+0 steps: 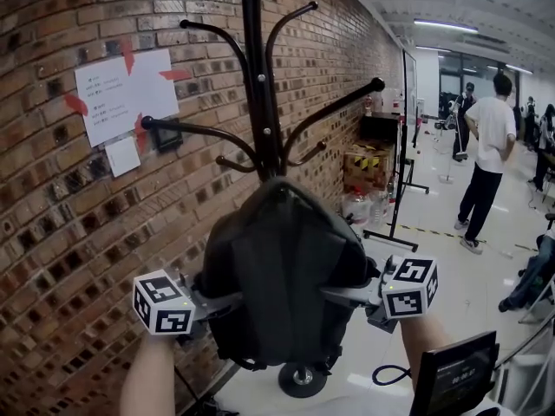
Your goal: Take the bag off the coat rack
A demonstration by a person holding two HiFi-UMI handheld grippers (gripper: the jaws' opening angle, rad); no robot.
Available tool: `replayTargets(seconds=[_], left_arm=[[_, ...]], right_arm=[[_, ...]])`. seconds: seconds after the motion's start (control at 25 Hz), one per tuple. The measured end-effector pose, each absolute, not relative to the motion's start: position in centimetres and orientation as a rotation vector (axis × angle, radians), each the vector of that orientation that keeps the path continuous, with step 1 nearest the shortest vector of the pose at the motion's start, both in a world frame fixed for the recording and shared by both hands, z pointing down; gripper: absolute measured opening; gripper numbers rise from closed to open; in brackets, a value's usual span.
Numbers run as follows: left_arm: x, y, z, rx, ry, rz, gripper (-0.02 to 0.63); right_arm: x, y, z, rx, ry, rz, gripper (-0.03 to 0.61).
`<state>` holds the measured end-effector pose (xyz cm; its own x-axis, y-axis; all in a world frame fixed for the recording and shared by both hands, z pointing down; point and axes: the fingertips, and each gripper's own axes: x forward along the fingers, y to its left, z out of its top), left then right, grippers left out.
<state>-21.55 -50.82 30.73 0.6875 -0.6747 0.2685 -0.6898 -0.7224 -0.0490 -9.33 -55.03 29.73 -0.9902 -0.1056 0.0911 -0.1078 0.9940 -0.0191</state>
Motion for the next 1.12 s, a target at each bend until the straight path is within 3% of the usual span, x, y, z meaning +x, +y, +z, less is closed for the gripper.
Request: replayTargets(seconds=[0.48, 1.12], left_arm=[[-18.2, -38.3, 34.4, 2.796, -1.092, 0.349, 0.199], [-14.7, -5.3, 35.9, 2.710, -1.075, 0.347, 0.193]], right_arm=[[-6.0, -42.3, 33.1, 0.162, -3.029, 0.086, 0.310], [-2.7, -8.8, 34.9, 0.140, -3.037, 0.187, 0.324]])
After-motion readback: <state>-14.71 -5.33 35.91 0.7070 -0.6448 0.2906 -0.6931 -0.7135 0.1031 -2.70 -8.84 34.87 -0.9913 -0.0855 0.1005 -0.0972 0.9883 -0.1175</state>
